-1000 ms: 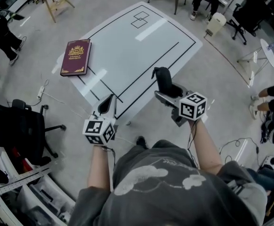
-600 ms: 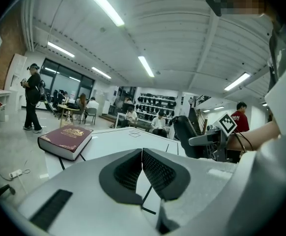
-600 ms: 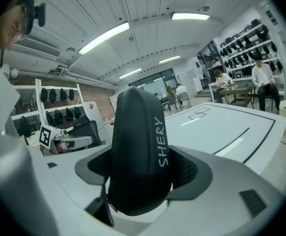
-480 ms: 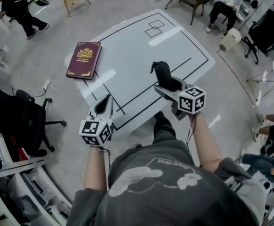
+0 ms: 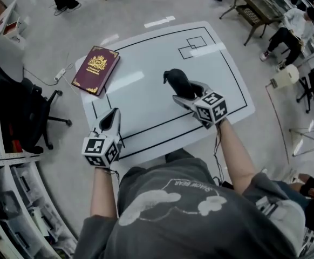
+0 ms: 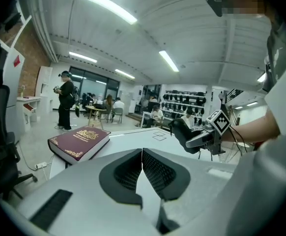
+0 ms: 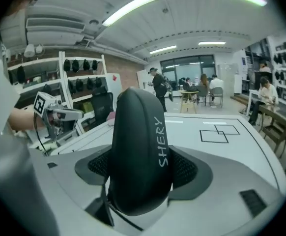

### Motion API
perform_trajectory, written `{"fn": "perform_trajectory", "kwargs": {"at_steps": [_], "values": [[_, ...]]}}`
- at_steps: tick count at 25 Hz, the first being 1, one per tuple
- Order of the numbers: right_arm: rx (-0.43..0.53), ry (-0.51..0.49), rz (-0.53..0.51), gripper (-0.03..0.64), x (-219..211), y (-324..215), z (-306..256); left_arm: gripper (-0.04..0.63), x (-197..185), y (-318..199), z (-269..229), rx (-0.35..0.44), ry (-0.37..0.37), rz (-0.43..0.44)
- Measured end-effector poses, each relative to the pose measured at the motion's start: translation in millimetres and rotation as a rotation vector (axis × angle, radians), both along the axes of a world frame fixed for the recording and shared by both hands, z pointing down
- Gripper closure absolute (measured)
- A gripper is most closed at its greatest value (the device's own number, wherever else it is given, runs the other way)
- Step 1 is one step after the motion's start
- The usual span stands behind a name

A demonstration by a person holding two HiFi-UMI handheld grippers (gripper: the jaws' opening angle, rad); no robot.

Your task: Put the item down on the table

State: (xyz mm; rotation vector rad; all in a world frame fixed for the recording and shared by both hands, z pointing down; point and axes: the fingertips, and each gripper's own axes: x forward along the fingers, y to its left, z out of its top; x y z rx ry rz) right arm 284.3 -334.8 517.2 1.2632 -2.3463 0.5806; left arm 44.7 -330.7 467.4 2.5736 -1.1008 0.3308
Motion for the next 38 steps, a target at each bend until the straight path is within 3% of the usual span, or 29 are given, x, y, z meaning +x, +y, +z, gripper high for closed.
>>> {"fn": "perform_trajectory", "kwargs": {"at_steps": [9,19,31,38], "values": [[0.008,0.303,-0.376,0.284,30,-75,17,0.591,33,-31,-11,0.010,-0.030,-0.180],[0.052,0.586,-0.740,0.284,40,-142,55,0.591,47,-56,-3,0.003,-0.073,-0.275],[-0.066,0.661,-0.925,0.282,41,-171,91,0.591,56,-68,23,-0.053,-0.100,-0.319],[-0.050,0.645,-0.909,0.276,37,-177,92,0.591,55,-72,27,-0.069,-0.097,-0.333]]}}
